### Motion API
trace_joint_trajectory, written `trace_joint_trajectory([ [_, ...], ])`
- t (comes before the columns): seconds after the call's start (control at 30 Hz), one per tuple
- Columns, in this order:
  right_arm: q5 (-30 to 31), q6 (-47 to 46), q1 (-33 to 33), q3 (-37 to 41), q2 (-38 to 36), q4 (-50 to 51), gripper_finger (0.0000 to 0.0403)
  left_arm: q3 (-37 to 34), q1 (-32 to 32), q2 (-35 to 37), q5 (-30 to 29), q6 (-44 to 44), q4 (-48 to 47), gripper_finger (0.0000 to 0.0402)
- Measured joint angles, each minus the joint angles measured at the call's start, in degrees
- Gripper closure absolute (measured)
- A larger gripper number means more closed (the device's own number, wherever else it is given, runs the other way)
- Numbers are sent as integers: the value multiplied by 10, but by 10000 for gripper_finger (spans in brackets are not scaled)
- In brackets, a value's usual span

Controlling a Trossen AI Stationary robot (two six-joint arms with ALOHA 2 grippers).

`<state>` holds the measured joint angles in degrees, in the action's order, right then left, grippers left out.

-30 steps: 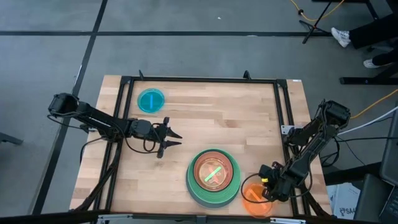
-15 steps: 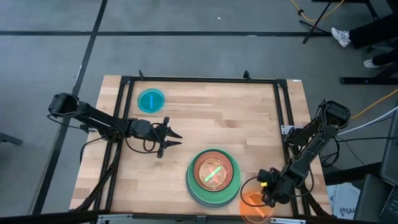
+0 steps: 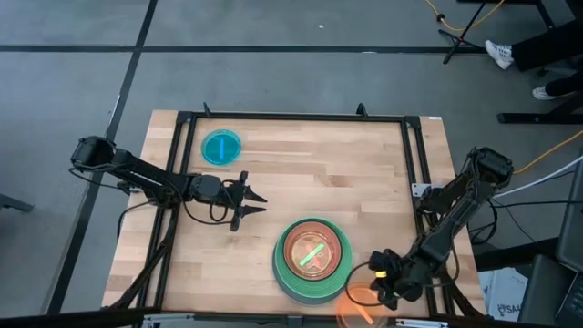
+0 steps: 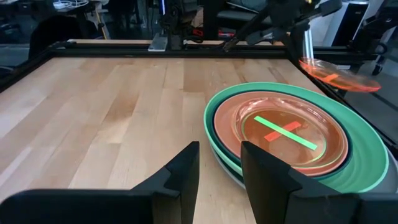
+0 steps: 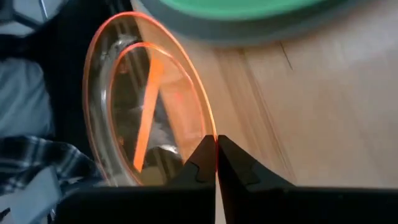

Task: Stack plastic plates
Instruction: Stack the orange plate on top of the green plate

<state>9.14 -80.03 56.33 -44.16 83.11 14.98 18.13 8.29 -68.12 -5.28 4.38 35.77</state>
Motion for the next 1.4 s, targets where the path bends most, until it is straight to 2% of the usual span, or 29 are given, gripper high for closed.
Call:
trace_joint_trajectory([
  [0.23, 29, 60, -66, -28, 0, -9, 403, 0, 0, 0, 0, 0, 0, 290],
  [0.8, 33, 141, -251, -47, 0, -19, 403, 0, 0, 0, 0, 0, -1, 290],
  [1.13, 59, 190, -299, -47, 2, -21, 403, 0, 0, 0, 0, 0, -2, 290],
  [1.4, 52, 204, -297, -47, 37, -41, 403, 0, 4, 0, 4, 0, -2, 290],
])
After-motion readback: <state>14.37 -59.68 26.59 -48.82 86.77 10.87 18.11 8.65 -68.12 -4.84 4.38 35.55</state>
